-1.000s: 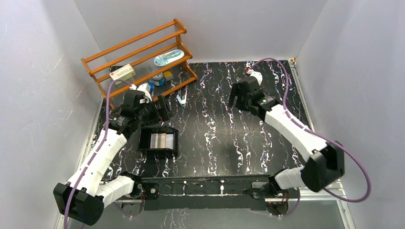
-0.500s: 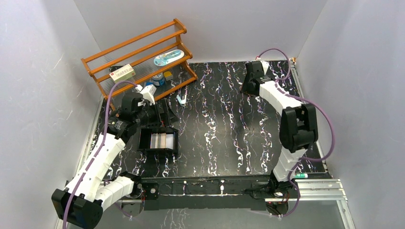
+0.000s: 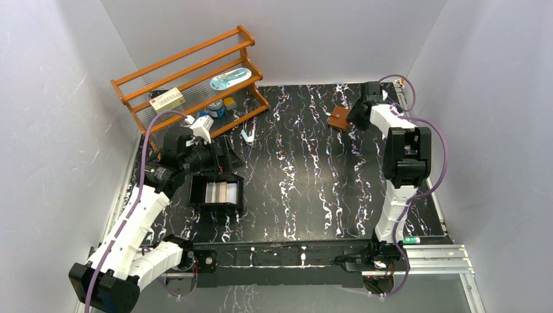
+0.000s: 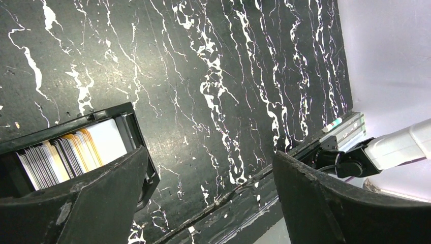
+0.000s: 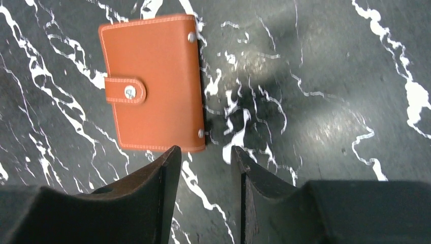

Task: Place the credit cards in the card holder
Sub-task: Pick up the card holder from the center of the board.

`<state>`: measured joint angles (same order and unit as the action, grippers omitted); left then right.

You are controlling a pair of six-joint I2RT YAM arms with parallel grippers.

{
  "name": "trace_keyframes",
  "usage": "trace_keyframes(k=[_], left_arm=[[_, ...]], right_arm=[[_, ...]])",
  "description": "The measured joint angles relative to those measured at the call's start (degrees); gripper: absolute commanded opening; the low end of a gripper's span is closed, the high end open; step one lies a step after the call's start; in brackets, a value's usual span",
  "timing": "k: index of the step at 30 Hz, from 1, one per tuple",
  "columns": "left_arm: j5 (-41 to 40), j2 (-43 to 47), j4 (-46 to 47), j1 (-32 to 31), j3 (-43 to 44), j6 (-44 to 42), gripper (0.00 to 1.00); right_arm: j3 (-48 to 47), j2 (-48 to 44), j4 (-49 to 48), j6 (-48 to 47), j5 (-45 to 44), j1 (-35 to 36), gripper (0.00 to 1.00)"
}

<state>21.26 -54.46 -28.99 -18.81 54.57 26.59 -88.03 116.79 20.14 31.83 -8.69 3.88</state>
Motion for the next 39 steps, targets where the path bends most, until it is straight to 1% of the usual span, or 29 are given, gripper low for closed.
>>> trace_keyframes(k=[5,10,13,16,17,18,20,23,24,27,30,34,39], left_arm=[[0.6,-0.5,0.2,0.0,0.0,0.6,0.90],[0.9,-0.9,0.3,0.0,0.0,1.6,0.87],[1.9,-1.7,0.3,0.0,0.0,2.0,0.85],[2.6,-2.6,0.3,0.0,0.0,2.4,0.84],[2.7,-2.8,0.3,0.0,0.0,2.6,0.83],[2.8,-2.8,0.3,0.0,0.0,2.8,0.82],[3.0,-2.8,0.3,0.0,0.0,3.1,0.81],[3.0,-2.8,0.3,0.0,0.1,3.1,0.77],[3.0,-2.8,0.2,0.0,0.3,3.2,0.76],[2.3,-2.8,0.2,0.0,0.9,3.6,0.74],[0.6,-3.6,-1.4,0.0,2.3,4.6,0.72],[0.3,-7.1,-2.9,0.0,4.8,4.9,0.67],[0.9,-11.9,-4.3,0.0,6.3,4.9,0.60]], right_arm=[[-3.3,4.3,-1.1,1.2,3.6,-1.9,0.49],[-3.7,7.2,-3.4,1.5,8.0,-2.4,0.49],[-3.7,7.9,-5.2,1.6,10.1,-2.6,0.47],[-3.7,8.3,-6.1,1.6,11.1,-2.7,0.39],[-3.8,8.4,-6.3,1.7,11.3,-2.7,0.33],[-3.7,8.5,-6.4,1.6,11.5,-2.8,0.30],[-3.7,8.8,-6.8,1.7,11.7,-2.8,0.17],[-3.5,8.9,-7.3,1.8,12.2,-2.9,0.04],[-3.3,8.9,-7.7,1.8,12.4,-3.0,0.01],[-2.4,8.7,-8.8,1.1,13.8,-3.3,0.00],[0.8,6.8,-10.3,0.7,15.7,-3.2,0.00],[9.4,0.4,-10.1,0.1,17.7,-1.8,0.00],[21.2,-9.5,-9.7,0.0,18.3,4.8,0.00]])
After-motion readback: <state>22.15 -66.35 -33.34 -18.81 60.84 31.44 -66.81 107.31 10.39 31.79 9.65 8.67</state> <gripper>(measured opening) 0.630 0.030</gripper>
